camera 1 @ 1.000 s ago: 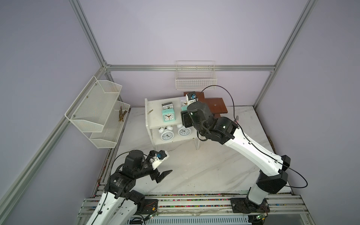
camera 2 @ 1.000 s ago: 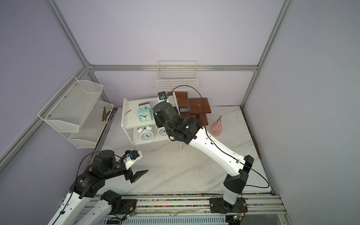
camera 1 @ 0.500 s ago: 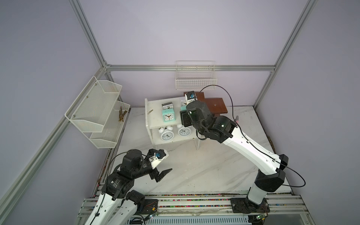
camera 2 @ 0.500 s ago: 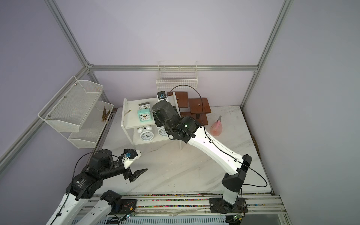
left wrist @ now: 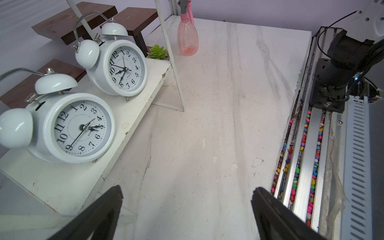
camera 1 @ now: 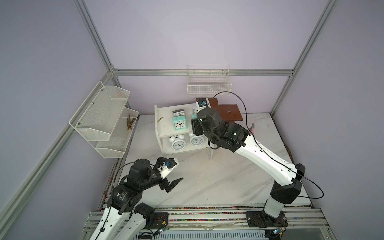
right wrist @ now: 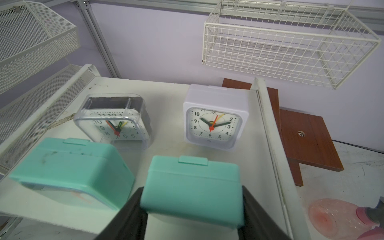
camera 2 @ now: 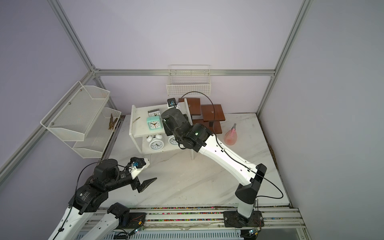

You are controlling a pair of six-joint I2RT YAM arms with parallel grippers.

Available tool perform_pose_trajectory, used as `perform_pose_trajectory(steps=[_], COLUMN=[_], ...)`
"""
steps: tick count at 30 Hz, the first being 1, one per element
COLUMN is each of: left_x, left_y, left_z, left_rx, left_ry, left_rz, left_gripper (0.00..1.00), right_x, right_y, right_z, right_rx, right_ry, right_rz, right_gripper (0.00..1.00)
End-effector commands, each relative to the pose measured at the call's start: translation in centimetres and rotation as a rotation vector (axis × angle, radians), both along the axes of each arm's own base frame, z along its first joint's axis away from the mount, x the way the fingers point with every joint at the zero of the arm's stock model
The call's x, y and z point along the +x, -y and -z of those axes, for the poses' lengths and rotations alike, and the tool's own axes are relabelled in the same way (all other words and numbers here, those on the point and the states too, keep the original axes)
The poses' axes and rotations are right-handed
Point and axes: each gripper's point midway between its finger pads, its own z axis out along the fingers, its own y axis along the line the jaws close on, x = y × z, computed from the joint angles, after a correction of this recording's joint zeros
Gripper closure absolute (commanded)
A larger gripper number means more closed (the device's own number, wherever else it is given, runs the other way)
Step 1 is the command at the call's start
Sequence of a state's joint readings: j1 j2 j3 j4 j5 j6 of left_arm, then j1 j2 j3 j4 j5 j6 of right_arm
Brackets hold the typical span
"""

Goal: Place the alarm clocks on the shelf by style
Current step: Place the alarm on the shelf.

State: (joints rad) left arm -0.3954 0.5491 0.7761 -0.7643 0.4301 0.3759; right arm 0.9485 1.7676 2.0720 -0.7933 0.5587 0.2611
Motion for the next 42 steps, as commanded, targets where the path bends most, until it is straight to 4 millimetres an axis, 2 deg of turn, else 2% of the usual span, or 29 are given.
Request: perform_pose_trajectory(steps=[1,6,7,10,18,21,24,25,26,27,31,34,38,42], left_x=[0.0,-0.1,-0.1,-0.1,0.1,0.2,0.5,0.6,0.8,1.0,1.3,1.5,1.5,1.4], left_y=[0.1,0.2,0.2,0.2,0.2,0.1,-0.2,-0.3,-0.5,-0.6,-1.1,-1.1,-1.1,-1.1], left_z=[-0.4,-0.1,-0.1,-0.1,0.1,0.3,0.8,1.1,1.3,1.5,2.5,2.7,2.8,3.2], left_rx=[-0.020,-0.017,-0.017,-0.018,-0.017,-0.012,0.001,0.007,0.013,0.019,0.041,0.045,0.043,0.045], left_ry=[0.012,0.004,0.004,0.003,0.001,0.003,0.007,0.008,0.014,0.019,0.027,0.028,0.028,0.030], left_rz=[-0.001,0.002,0.002,0.001,-0.003,-0.011,-0.031,-0.041,-0.051,-0.061,-0.088,-0.090,-0.087,-0.085], left_gripper=[0.00,0.00,0.00,0.00,0.00,0.00,0.00,0.00,0.00,0.00,0.00,0.00,0.00,0.00], right_x=[0.5,0.4,0.4,0.1,-1.0,-1.7,-2.8,-3.1,-4.0,-4.7,-6.8,-8.3,-9.9,-10.8], right_y=[0.0,-0.1,-0.1,0.1,1.3,2.2,3.7,4.1,5.3,6.1,10.0,13.1,16.2,17.9], right_z=[-0.1,-0.2,-0.3,-0.8,-2.1,-2.7,-3.2,-2.8,-3.7,-3.8,-2.3,0.2,4.6,9.3], right_rx=[0.014,0.024,0.026,0.032,0.058,0.073,0.100,0.100,0.125,0.135,0.152,0.157,0.160,0.143], right_ry=[-0.001,-0.004,-0.004,0.002,0.013,0.019,0.031,0.029,0.046,0.055,0.069,0.068,0.046,0.016], right_rz=[0.016,0.008,0.008,-0.003,-0.011,-0.016,-0.014,-0.014,-0.016,-0.017,0.020,0.067,0.122,0.156], right_gripper=[0.46,0.36,0.30,0.22,0.05,0.00,0.00,0.00,0.00,0.00,0.00,0.00,0.00,0.00])
